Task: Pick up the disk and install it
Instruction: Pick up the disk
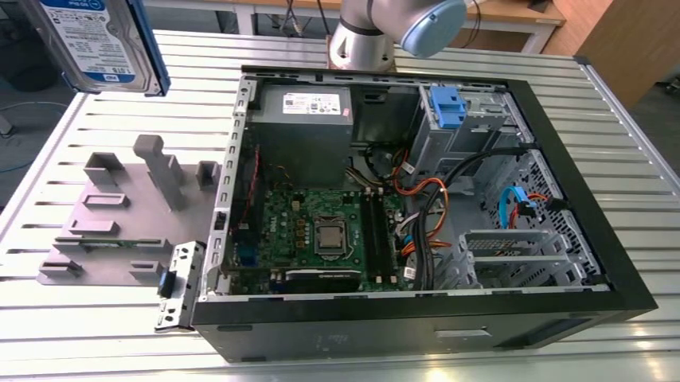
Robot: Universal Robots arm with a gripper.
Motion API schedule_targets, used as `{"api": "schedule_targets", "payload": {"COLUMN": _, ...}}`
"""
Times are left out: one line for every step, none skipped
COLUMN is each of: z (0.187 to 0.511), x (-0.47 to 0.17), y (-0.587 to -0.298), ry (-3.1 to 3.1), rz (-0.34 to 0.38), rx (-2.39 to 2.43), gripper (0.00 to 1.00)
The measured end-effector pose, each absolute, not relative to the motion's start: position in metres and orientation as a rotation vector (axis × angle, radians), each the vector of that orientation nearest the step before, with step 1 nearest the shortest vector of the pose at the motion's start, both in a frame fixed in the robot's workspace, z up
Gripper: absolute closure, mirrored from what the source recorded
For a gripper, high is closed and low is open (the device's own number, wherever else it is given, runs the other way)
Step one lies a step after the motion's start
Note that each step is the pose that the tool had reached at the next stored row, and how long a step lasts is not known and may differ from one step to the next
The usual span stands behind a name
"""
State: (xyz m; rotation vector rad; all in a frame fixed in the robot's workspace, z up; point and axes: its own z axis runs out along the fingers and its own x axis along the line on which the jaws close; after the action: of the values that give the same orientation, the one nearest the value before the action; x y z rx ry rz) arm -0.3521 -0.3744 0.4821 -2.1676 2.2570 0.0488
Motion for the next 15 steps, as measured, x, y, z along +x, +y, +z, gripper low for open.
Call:
{"api": "schedule_targets", "payload": {"z": 0.4821, "x": -0.352, "y": -0.3744, "ry": 2.257, "rz": 0.049, "rx": -2.168, "gripper": 0.65}}
{"api": "schedule_targets", "payload": {"z": 0.4821, "x": -0.3484, "y": -0.3745, "ry": 2.257, "rz": 0.049, "rx": -2.168, "gripper": 0.65}}
{"api": "schedule_targets", "payload": {"z": 0.482, "x": -0.3461, "y": -0.3744, "ry": 2.257, "rz": 0.049, "rx": -2.168, "gripper": 0.65}}
{"api": "schedule_targets", "payload": {"z": 0.4821, "x": -0.346, "y": -0.3744, "ry": 2.257, "rz": 0.049, "rx": -2.168, "gripper": 0.65}}
{"api": "schedule_targets", "payload": {"z": 0.4821, "x": -0.3461, "y": -0.3744, "ry": 2.257, "rz": 0.049, "rx": -2.168, "gripper": 0.65}}
{"api": "schedule_targets", "payload": {"z": 0.4821, "x": -0.346, "y": -0.3744, "ry": 2.257, "rz": 0.049, "rx": -2.168, "gripper": 0.65}}
{"api": "schedule_targets", "payload": {"z": 0.4821, "x": -0.346, "y": -0.3744, "ry": 2.257, "rz": 0.049, "rx": -2.168, "gripper": 0.65}}
{"api": "schedule_targets", "payload": {"z": 0.4821, "x": -0.346, "y": -0.3744, "ry": 2.257, "rz": 0.049, "rx": -2.168, "gripper": 0.65}}
{"api": "schedule_targets", "payload": {"z": 0.4821, "x": -0.346, "y": -0.3744, "ry": 2.257, "rz": 0.049, "rx": -2.168, "gripper": 0.65}}
{"api": "schedule_targets", "payload": {"z": 0.4821, "x": -0.3458, "y": -0.3744, "ry": 2.257, "rz": 0.049, "rx": -2.168, "gripper": 0.65}}
{"api": "schedule_targets", "payload": {"z": 0.4821, "x": -0.3454, "y": -0.3744, "ry": 2.257, "rz": 0.049, "rx": -2.168, "gripper": 0.65}}
{"api": "schedule_targets", "payload": {"z": 0.4821, "x": -0.3449, "y": -0.3744, "ry": 2.257, "rz": 0.049, "rx": -2.168, "gripper": 0.65}}
{"api": "schedule_targets", "payload": {"z": 0.4821, "x": -0.3442, "y": -0.3745, "ry": 2.257, "rz": 0.049, "rx": -2.168, "gripper": 0.65}}
{"api": "schedule_targets", "payload": {"z": 0.482, "x": -0.3435, "y": -0.3744, "ry": 2.257, "rz": 0.049, "rx": -2.168, "gripper": 0.65}}
{"api": "schedule_targets", "payload": {"z": 0.482, "x": -0.3424, "y": -0.3744, "ry": 2.257, "rz": 0.049, "rx": -2.168, "gripper": 0.65}}
